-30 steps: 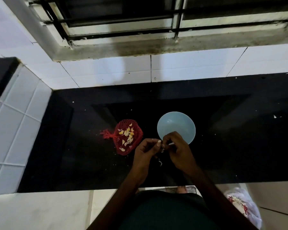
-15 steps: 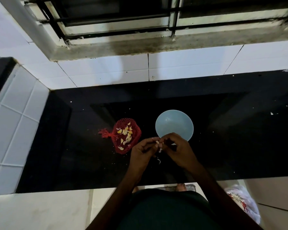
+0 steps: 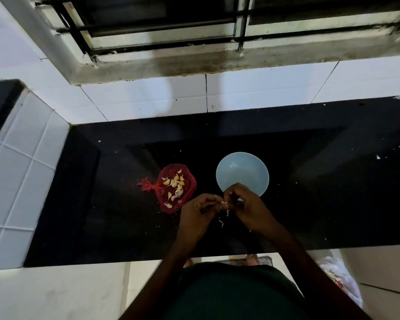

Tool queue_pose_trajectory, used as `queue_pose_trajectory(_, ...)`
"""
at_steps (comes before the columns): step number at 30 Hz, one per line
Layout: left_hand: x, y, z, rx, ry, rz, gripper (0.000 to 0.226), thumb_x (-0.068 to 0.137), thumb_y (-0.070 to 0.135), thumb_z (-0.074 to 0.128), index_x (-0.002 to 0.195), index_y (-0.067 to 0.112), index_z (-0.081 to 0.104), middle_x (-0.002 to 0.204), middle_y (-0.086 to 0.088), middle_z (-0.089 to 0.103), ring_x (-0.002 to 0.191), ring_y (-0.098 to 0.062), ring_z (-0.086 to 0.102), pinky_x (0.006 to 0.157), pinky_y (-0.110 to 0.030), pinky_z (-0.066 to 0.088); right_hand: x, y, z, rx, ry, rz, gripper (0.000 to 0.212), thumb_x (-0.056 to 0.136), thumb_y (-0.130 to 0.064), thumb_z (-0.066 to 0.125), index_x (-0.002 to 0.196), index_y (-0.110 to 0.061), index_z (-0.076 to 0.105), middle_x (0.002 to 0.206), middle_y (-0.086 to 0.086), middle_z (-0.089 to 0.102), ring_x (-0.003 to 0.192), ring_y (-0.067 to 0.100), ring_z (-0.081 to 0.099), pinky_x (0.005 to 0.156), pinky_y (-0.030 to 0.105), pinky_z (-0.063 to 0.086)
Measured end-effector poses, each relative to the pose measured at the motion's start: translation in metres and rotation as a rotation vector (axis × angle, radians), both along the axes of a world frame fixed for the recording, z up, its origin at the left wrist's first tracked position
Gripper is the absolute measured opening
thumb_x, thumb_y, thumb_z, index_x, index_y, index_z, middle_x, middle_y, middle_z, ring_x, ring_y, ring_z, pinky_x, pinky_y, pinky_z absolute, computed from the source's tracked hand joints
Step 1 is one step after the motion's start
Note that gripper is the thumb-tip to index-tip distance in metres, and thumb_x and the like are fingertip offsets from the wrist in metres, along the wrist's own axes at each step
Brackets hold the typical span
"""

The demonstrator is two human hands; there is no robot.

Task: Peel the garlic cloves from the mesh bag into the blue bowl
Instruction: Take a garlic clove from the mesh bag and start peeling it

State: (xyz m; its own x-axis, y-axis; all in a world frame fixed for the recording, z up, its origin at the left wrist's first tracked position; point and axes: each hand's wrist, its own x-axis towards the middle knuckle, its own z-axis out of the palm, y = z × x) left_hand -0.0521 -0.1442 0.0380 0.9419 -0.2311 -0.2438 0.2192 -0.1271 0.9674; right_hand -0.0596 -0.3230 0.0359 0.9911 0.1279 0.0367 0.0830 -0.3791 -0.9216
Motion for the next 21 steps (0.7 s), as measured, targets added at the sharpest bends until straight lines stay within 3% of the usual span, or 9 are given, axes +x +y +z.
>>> queue_pose_trajectory(4, 0.0030, -0.0030, 0.0052, 0.002, 0.012, 0.016, 0.017, 0.085, 0.017, 0.079, 0.101, 0.013, 0.076, 0.095, 0.001, 0.079, 0.092, -0.015, 0.076, 0.086, -0.034, 0.062, 0.0017, 0.0024, -0.0040, -0.040, -0.068, -0.019, 0.021, 0.088, 0.005, 0.066, 0.090, -0.015, 0.059, 0.092, -0.004, 0.058, 0.090, 0.010, 0.057, 0.078, 0.019, 0.043)
queue_pose_trajectory(9, 0.0008, -0.0071, 0.0068, -0.092, 0.036, 0.031, 0.016, 0.092, 0.012, 0.073, 0.107, 0.007, 0.074, 0.102, -0.005, 0.079, 0.095, -0.021, 0.076, 0.081, -0.029, 0.061, 0.0006, 0.0043, -0.0076, -0.043, -0.131, -0.046, 0.021, 0.091, 0.012, 0.060, 0.088, -0.008, 0.054, 0.092, 0.001, 0.053, 0.090, 0.017, 0.054, 0.073, 0.027, 0.044)
queue_pose_trajectory(14, 0.0003, -0.0090, 0.0073, -0.096, -0.015, 0.019, 0.019, 0.093, 0.020, 0.071, 0.109, 0.011, 0.070, 0.106, -0.005, 0.077, 0.099, -0.022, 0.075, 0.078, -0.037, 0.062, 0.0013, 0.0001, -0.0025, -0.021, -0.114, 0.005, 0.018, 0.098, 0.001, 0.056, 0.090, -0.015, 0.052, 0.096, 0.000, 0.051, 0.091, 0.021, 0.054, 0.075, 0.034, 0.047)
queue_pose_trajectory(21, 0.0019, -0.0044, 0.0043, 0.017, -0.180, -0.012, 0.013, 0.095, 0.015, 0.069, 0.106, 0.008, 0.073, 0.097, 0.000, 0.077, 0.083, -0.017, 0.075, 0.075, -0.026, 0.059, 0.0017, -0.0056, -0.0022, -0.043, -0.048, 0.067, 0.012, 0.101, -0.008, 0.054, 0.091, -0.015, 0.050, 0.095, 0.000, 0.052, 0.091, 0.019, 0.053, 0.078, 0.033, 0.045)
